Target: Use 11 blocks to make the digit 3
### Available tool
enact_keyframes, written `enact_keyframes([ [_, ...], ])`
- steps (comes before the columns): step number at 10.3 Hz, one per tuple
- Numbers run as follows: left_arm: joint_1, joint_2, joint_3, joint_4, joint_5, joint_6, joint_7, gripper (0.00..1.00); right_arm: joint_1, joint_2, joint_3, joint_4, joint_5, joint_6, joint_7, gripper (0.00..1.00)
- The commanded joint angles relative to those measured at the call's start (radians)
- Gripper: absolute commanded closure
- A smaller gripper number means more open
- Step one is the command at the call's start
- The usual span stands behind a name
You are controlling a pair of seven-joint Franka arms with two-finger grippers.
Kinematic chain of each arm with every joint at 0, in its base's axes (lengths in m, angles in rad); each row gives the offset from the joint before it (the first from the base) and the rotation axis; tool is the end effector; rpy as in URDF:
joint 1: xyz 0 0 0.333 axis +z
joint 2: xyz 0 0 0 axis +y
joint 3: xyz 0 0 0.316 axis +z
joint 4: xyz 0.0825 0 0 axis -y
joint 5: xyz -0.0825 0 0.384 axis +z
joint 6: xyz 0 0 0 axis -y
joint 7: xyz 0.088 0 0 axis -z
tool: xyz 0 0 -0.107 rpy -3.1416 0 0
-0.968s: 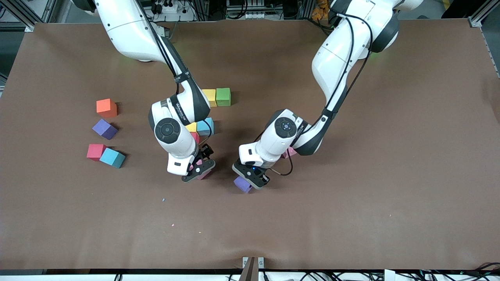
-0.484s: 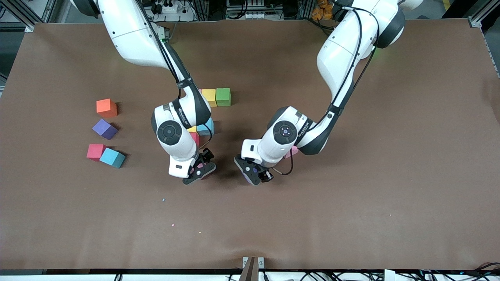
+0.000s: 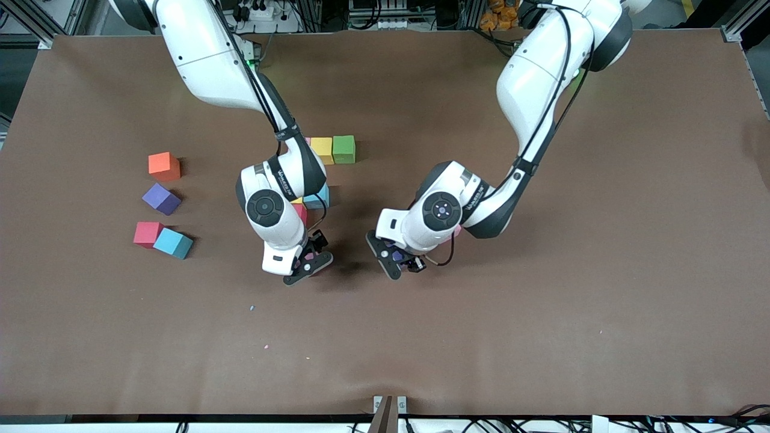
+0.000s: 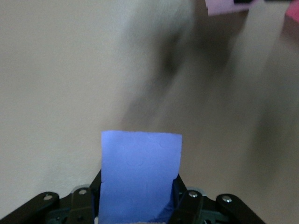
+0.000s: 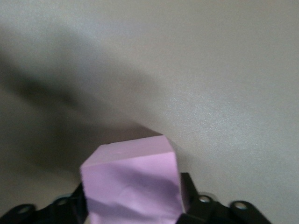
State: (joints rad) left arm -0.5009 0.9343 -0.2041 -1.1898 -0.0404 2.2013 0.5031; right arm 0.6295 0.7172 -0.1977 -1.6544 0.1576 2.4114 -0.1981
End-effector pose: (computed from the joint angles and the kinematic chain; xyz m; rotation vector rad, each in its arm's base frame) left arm 0.6149 -0.4643 0.2323 2.5068 -1.5315 0.1080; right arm 0.6195 0.3042 0.2030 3.0025 0.8738 0.0925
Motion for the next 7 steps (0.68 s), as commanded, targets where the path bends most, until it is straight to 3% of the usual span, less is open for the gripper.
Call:
enact_keyframes([
  [1,0.024,-0.014,-0.009,-0.019,-0.015,-0.02,0.136,1.0,-0.033,-0.01,0.006,0.028,-0.001,-0.023,0.038,0.97],
  [5,0.021,-0.011,-0.011,-0.021,-0.015,-0.04,0.143,1.0,-0.042,-0.07,0.004,0.015,-0.001,-0.082,0.375,1.0],
  [7,0.012,-0.009,-0.011,-0.021,-0.015,-0.04,0.162,1.0,-0.048,-0.123,0.004,-0.052,-0.003,-0.098,0.543,1.0],
])
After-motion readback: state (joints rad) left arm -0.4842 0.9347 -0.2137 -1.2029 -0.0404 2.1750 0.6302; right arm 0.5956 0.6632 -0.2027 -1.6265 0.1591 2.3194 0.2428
